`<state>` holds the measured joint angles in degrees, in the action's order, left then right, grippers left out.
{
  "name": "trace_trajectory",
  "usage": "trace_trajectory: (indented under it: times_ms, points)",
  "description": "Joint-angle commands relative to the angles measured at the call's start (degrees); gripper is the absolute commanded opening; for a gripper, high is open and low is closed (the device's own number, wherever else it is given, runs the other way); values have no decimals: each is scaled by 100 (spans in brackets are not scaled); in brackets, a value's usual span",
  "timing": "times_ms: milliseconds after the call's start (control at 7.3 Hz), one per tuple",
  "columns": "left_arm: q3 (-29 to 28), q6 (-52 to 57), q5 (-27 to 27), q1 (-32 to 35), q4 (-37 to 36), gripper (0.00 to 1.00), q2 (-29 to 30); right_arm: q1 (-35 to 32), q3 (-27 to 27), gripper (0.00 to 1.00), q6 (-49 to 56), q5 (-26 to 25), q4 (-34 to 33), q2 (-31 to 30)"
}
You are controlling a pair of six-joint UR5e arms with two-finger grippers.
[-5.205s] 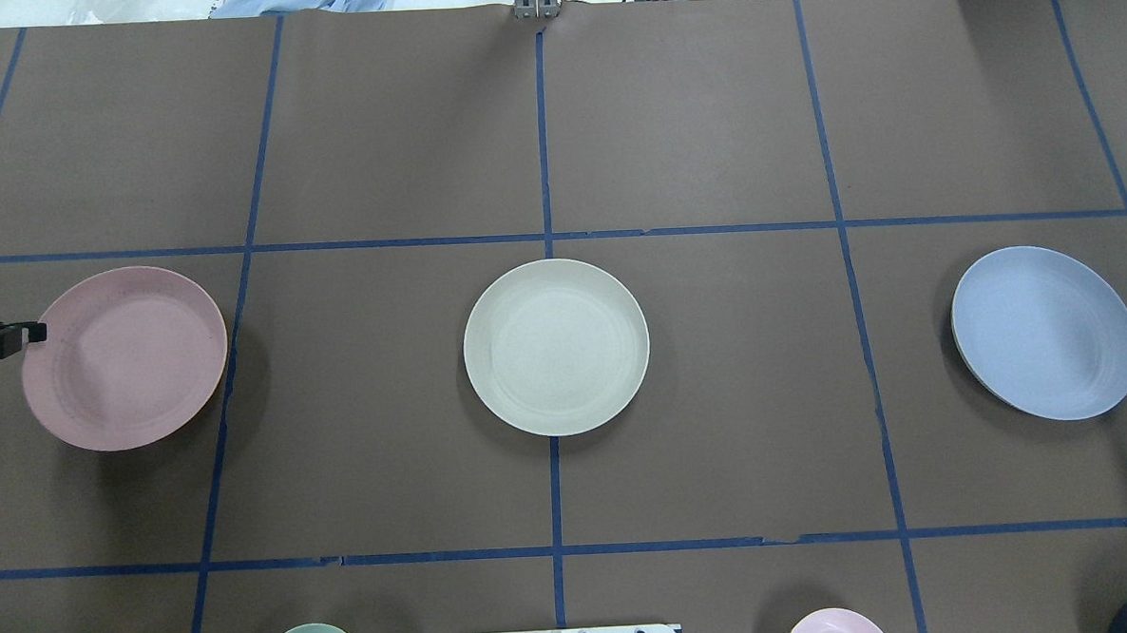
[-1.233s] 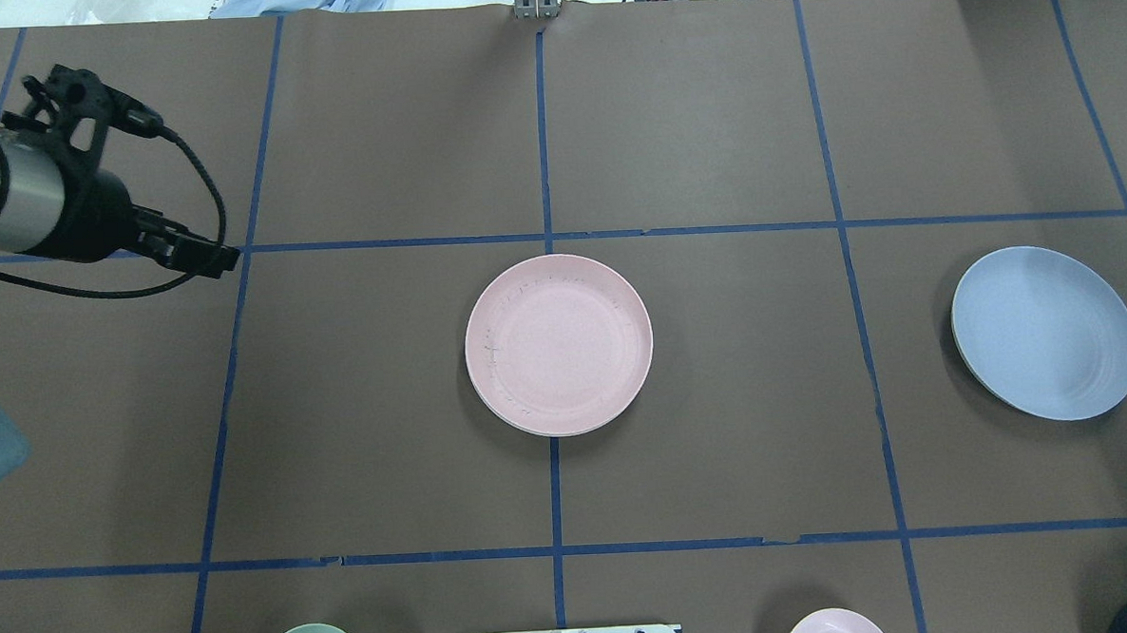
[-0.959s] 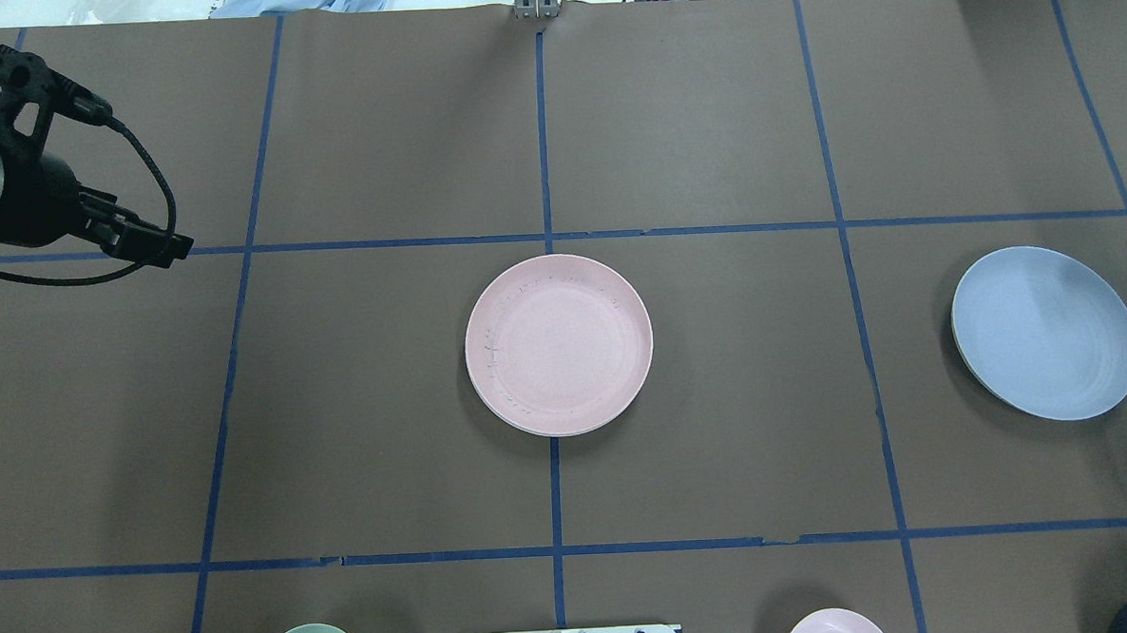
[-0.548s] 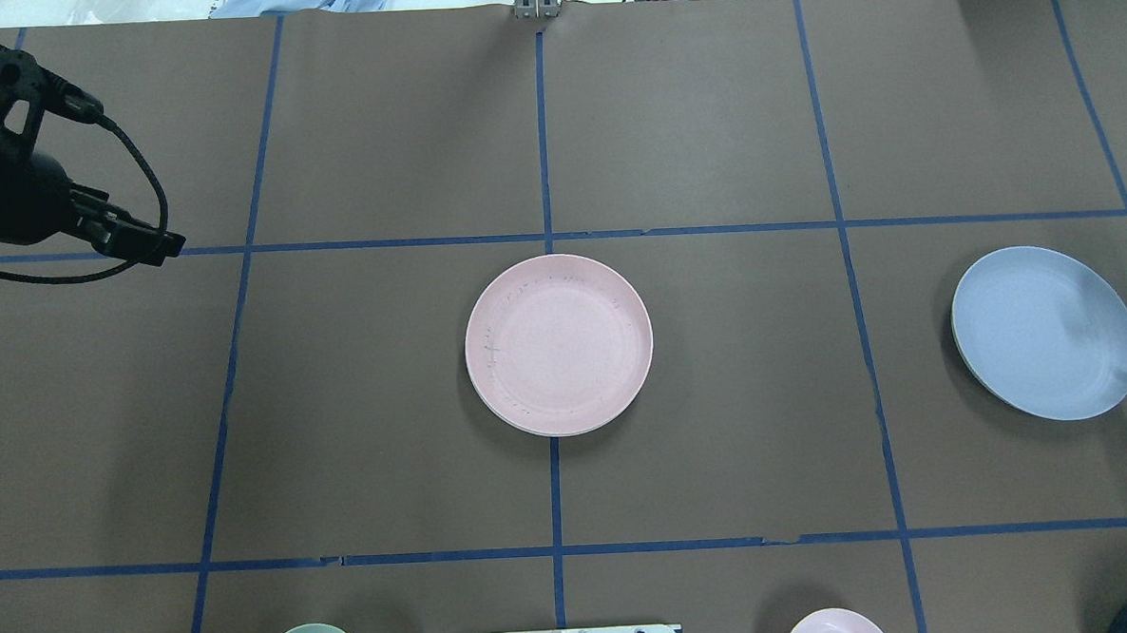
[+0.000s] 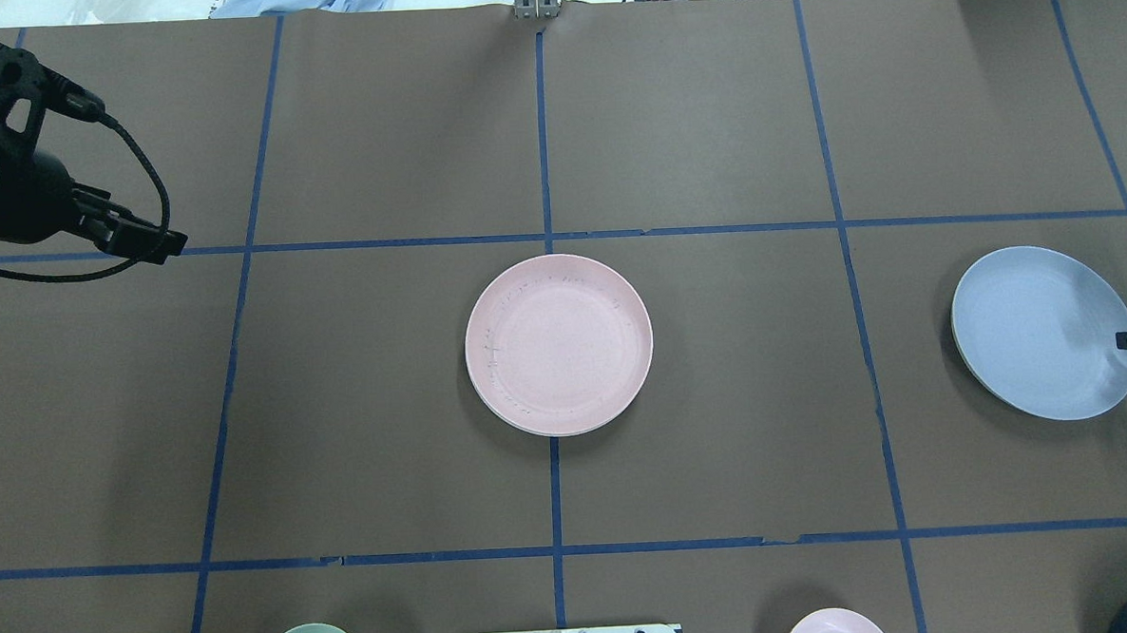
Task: Stack three plates with pink and blue
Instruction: 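Lower the right gripper to the light blue plate's rim and grasp it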
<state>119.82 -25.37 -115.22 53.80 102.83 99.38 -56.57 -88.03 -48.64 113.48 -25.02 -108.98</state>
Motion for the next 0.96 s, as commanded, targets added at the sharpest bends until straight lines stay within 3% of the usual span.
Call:
trace_trajectory:
  times_ms: [0,137,548,822]
  points:
    - [-2,5,0,-1,0,100,11,58,-4,9,-67,7,15,52]
    - [-2,6,0,-1,0,100,12,58,-4,0,-76,16,23,96]
    - [-2,-3,0,-1,0,100,12,23,-475,0,-163,243,15,123]
    - [-2,-12,9,8,0,100,12,23,-1020,0,-1055,464,-3,236]
